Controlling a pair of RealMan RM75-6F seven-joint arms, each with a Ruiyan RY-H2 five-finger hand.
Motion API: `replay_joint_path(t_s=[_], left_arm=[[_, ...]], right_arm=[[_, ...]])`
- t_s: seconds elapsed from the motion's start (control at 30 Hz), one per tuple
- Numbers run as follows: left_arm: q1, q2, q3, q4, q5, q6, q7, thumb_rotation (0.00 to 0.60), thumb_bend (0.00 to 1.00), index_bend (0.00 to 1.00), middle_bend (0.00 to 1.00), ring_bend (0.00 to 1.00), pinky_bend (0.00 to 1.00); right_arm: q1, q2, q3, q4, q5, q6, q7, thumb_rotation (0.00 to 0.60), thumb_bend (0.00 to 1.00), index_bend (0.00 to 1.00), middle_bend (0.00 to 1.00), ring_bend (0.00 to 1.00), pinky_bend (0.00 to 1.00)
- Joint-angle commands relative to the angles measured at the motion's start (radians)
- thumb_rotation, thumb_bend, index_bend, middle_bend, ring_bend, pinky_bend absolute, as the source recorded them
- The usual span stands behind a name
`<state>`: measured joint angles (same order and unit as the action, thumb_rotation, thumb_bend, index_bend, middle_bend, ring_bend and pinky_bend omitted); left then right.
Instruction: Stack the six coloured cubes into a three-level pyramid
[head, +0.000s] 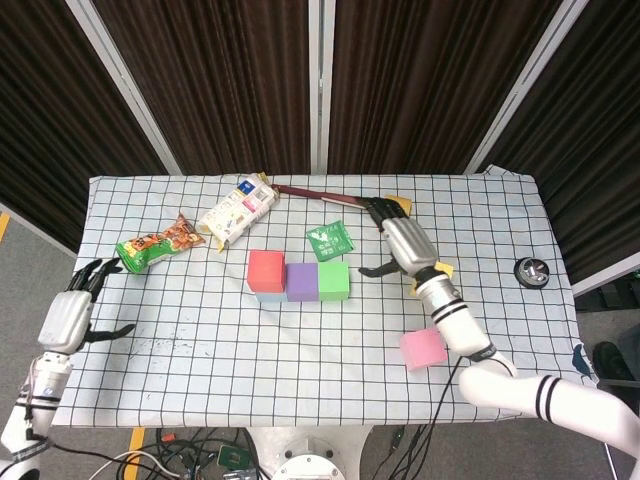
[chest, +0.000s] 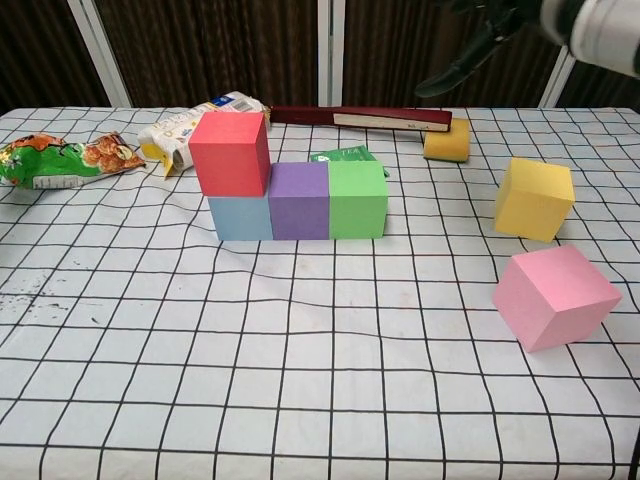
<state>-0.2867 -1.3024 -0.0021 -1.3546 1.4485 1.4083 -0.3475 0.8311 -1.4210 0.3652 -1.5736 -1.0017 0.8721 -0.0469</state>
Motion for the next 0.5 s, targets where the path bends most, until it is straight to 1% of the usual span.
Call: replay_joint_path(t_s=[0.03,0.13,0.27,0.37,0.5], left_arm=[[0.045,-0.005,0.040,0.049,0.046,0.046,-0.011,0.600,0.00,0.08,0.17,0.04,0.12],[0.068,-0.019,0.054,0.068,0.062,0.060,-0.001,0.600,0.00,0.08,0.17,0.04,0.11],[0.083,-0.032,0.068,0.072,0.068,0.043,-0.009,0.600,0.00,0.08,0.17,0.04,0.11],[0.093,-0.055,0.071,0.093,0.078,0.046,0.010,0.600,0.00,0.08,0.17,0.04,0.11],[0.107,-0.090,0.064,0.114,0.097,0.077,0.045,0.600,0.00,0.08,0.17,0.04,0.10]], right_arm=[[0.105,-0.075,0.001,0.017,0.121,-0.081,-0.097,0.600,0.00,0.00,0.07,0.00,0.00],[0.172,-0.117,0.004,0.030,0.200,-0.108,-0.152,0.600,0.00,0.00,0.07,0.00,0.00],[0.252,-0.183,-0.001,0.065,0.288,-0.111,-0.223,0.600,0.00,0.00,0.07,0.00,0.00],[0.305,-0.233,-0.003,0.094,0.331,-0.092,-0.270,0.600,0.00,0.00,0.06,0.00,0.00],[0.354,-0.299,-0.001,0.144,0.374,-0.046,-0.320,0.600,0.00,0.00,0.06,0.00,0.00]])
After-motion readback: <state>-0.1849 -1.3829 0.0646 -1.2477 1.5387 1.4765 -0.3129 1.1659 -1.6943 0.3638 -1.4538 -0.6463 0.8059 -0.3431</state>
